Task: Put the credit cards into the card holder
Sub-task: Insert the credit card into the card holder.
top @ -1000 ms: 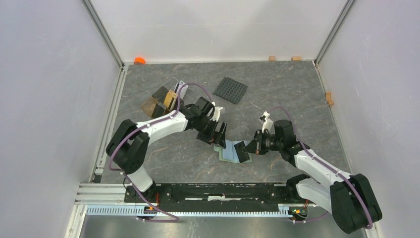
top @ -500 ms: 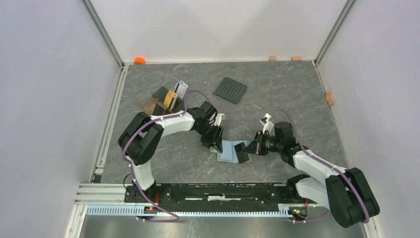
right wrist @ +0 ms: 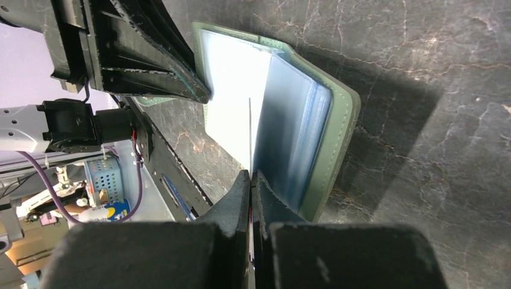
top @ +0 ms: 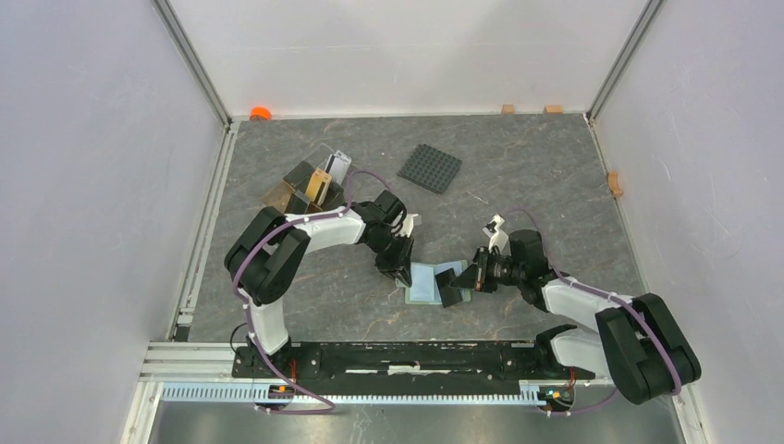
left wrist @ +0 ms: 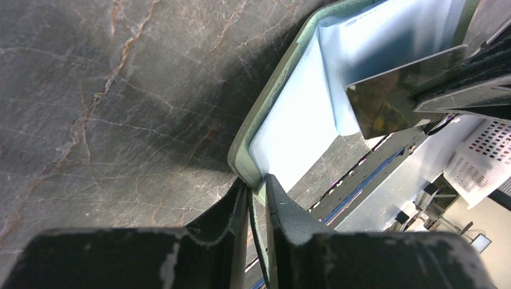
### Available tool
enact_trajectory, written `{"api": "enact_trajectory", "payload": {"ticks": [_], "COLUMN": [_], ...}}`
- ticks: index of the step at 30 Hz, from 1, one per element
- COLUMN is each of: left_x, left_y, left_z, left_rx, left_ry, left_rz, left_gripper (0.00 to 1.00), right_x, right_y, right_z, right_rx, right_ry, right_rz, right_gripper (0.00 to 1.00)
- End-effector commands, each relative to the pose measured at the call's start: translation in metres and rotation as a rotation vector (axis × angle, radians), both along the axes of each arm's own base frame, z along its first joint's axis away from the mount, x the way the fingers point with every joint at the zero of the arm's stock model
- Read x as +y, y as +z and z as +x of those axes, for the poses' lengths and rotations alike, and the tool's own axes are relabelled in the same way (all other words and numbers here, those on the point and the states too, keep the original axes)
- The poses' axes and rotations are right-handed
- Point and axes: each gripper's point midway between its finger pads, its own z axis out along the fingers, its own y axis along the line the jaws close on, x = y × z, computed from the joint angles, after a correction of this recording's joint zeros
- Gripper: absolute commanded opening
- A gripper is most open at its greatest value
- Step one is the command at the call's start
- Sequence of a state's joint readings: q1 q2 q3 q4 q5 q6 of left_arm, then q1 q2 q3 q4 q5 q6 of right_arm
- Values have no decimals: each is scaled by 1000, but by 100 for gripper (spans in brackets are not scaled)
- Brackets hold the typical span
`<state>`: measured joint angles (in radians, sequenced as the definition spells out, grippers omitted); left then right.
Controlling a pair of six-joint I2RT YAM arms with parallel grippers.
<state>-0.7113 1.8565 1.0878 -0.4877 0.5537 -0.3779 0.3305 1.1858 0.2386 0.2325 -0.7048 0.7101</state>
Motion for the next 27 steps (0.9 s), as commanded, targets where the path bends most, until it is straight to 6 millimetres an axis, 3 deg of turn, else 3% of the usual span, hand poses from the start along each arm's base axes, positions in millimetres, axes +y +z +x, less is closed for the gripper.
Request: {"api": "enact_trajectory", "payload": {"ticks": [1, 14, 27], "left_x": [-12, -13, -14], "left_y": [6, 3, 4], "left_z": [7, 5, 4], "left_rx": [2, 18, 26], "left_ry": [3, 0, -2], "left_rz": [-36, -37, -44], "left_gripper": [21, 18, 17], "right_x": [3, 4, 1], "right_y": [-1, -21, -40], "right_z": [2, 1, 20], "right_rx": [-6, 64, 70], "right_ry": [3, -23, -111], "right_rz": [35, 24, -16], "right_gripper": [0, 0, 0]}}
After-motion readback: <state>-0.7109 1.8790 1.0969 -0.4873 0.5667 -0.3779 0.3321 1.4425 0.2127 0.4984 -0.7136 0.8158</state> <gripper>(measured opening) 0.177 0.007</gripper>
